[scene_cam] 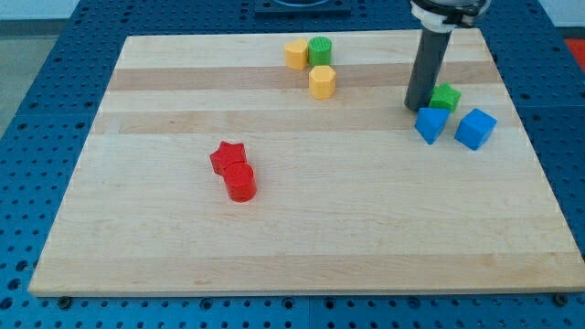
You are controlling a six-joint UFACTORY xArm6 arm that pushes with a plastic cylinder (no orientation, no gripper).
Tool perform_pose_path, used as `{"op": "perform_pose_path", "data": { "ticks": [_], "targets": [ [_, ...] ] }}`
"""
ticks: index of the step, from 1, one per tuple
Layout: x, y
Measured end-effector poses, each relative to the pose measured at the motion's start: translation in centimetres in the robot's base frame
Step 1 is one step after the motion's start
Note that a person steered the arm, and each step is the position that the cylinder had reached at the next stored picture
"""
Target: Push green circle into green star
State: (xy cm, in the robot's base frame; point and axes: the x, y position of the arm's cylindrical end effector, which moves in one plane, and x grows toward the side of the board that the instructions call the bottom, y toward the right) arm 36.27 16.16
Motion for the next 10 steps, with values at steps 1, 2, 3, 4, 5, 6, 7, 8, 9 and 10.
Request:
{"op": "perform_pose_path", "data": {
  "ticks": [1,2,3,4,5,6,7,8,9,10],
  "targets": [
    [-0.1,-0.2],
    [-2.0,-1.5],
    [-4.7,-2.2],
    [-7.6,-3.3],
    [-10.6,-5.0],
    [-13.4,-7.3],
    [-15.8,-10.7],
    [-16.4,-14.1],
    [-16.3,-15.7],
    [-16.0,-15.7]
  ]
}}
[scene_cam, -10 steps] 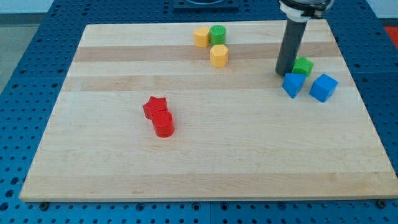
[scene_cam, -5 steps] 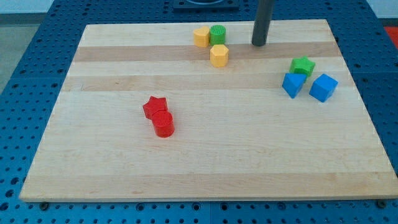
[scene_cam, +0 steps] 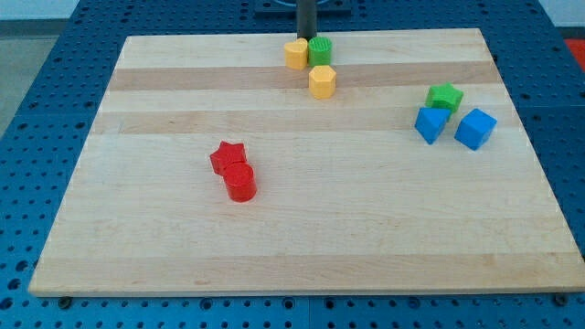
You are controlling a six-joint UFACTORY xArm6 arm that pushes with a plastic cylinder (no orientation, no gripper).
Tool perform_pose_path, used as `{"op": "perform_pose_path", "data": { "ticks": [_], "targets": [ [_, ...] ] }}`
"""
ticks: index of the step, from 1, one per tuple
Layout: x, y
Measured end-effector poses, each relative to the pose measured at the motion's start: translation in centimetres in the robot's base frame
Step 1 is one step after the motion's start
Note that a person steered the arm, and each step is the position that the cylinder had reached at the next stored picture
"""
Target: Push green circle into green star
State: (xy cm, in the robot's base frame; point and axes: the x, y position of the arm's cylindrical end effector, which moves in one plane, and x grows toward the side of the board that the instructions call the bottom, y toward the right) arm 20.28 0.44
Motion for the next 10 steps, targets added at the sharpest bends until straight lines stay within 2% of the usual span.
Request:
{"op": "perform_pose_path", "data": {
  "ticks": [5,10],
  "targets": [
    [2.9,1.3],
    [11.0,1.8]
  ]
}}
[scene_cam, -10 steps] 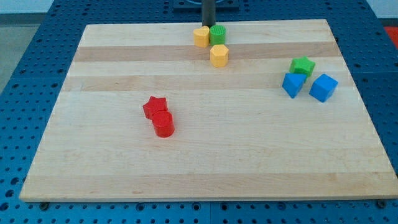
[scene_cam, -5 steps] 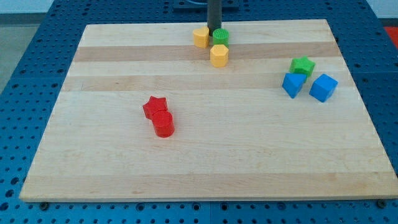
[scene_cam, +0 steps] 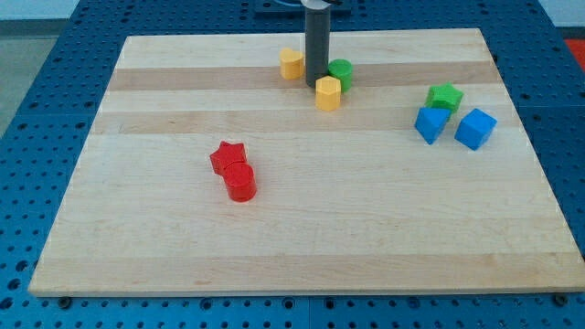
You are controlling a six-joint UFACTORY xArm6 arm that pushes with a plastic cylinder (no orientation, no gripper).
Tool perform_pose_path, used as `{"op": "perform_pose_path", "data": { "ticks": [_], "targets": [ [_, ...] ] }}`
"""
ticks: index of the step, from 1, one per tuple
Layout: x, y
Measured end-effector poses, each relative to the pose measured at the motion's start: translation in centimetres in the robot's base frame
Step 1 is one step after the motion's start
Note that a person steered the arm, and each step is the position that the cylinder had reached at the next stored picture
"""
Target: Push green circle into green star
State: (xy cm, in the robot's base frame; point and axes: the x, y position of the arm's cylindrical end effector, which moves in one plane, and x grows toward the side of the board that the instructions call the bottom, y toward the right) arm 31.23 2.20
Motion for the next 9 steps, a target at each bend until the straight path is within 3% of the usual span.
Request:
{"op": "perform_pose_path", "data": {
  "ticks": [3,6,9],
  "targets": [
    [-2.7,0.8],
    [-2.0,6.7],
    [0.7,8.2]
  ]
}}
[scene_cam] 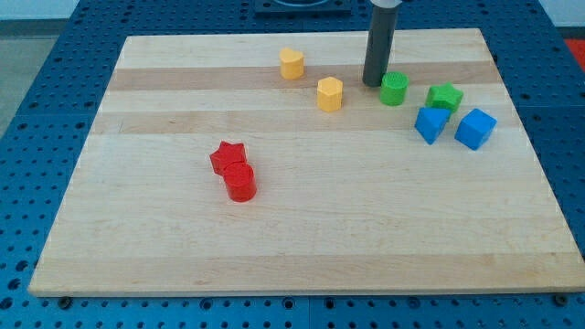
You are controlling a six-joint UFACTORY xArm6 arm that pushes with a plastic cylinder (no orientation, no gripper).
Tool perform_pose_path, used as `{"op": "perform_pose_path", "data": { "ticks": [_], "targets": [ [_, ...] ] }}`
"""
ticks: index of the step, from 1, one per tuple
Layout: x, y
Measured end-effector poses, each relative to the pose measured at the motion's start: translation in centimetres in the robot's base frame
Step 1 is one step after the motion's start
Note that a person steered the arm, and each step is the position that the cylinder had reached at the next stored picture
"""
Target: Push green circle into green star
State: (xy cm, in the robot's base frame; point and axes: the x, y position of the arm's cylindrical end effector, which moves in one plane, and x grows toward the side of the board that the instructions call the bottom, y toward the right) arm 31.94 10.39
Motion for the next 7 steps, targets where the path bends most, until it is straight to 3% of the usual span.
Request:
{"op": "perform_pose_path", "data": {
  "ticks": [2,7],
  "targets": [
    [3.1,1.5],
    [3.3,2.7]
  ]
}}
